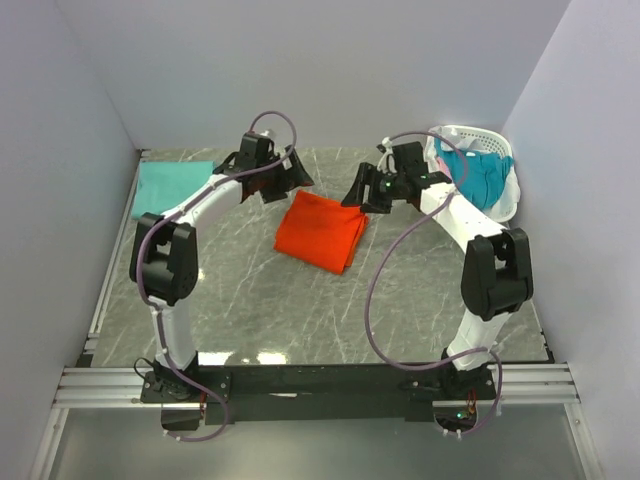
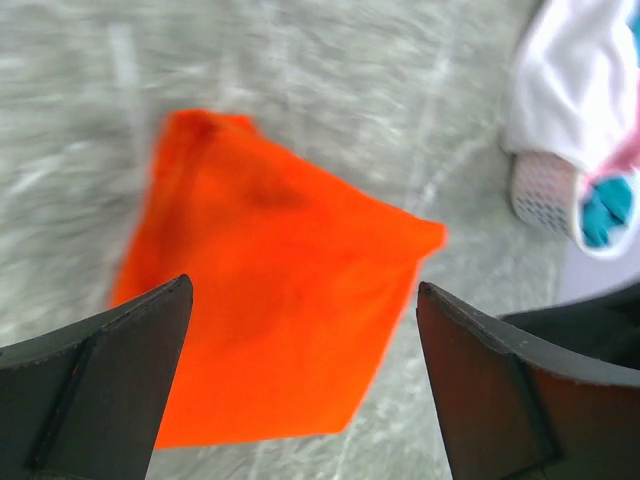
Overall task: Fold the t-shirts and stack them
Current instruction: Fold the tshirt
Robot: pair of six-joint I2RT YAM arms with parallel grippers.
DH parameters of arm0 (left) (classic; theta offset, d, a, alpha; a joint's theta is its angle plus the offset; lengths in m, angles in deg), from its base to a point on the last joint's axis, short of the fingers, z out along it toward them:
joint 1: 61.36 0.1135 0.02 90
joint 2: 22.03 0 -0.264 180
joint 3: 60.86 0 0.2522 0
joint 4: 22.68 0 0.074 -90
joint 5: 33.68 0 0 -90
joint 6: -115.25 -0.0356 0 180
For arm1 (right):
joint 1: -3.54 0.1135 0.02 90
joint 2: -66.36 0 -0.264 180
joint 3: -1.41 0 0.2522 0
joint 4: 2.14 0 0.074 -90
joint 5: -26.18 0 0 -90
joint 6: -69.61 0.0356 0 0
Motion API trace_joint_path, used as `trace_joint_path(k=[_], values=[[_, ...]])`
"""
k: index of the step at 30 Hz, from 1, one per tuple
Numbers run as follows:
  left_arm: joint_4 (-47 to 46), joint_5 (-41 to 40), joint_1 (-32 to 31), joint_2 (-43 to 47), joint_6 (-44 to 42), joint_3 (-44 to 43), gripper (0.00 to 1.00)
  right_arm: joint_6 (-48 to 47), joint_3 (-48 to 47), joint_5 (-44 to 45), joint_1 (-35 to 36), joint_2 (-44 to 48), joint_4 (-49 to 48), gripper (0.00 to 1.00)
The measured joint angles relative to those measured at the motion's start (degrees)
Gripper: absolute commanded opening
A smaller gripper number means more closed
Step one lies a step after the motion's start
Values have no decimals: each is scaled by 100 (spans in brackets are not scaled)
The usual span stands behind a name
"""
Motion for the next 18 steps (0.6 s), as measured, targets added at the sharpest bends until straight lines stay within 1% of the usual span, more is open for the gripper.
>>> trace_joint_path(k=[3, 9, 14, 18], values=[[-13, 273, -87, -273, -83, -341, 99, 83, 13, -85, 146, -94, -70, 73], [42, 581, -111, -1368, -155, -1228, 99, 179, -262, -94, 114, -807, -61, 73], [103, 592, -109, -2009, -149, -1453, 99, 155, -828, -7, 83, -1611, 57, 73], [83, 608, -105, -2083, -140, -1497, 100, 90, -1325, 31, 31, -2225, 197, 73]])
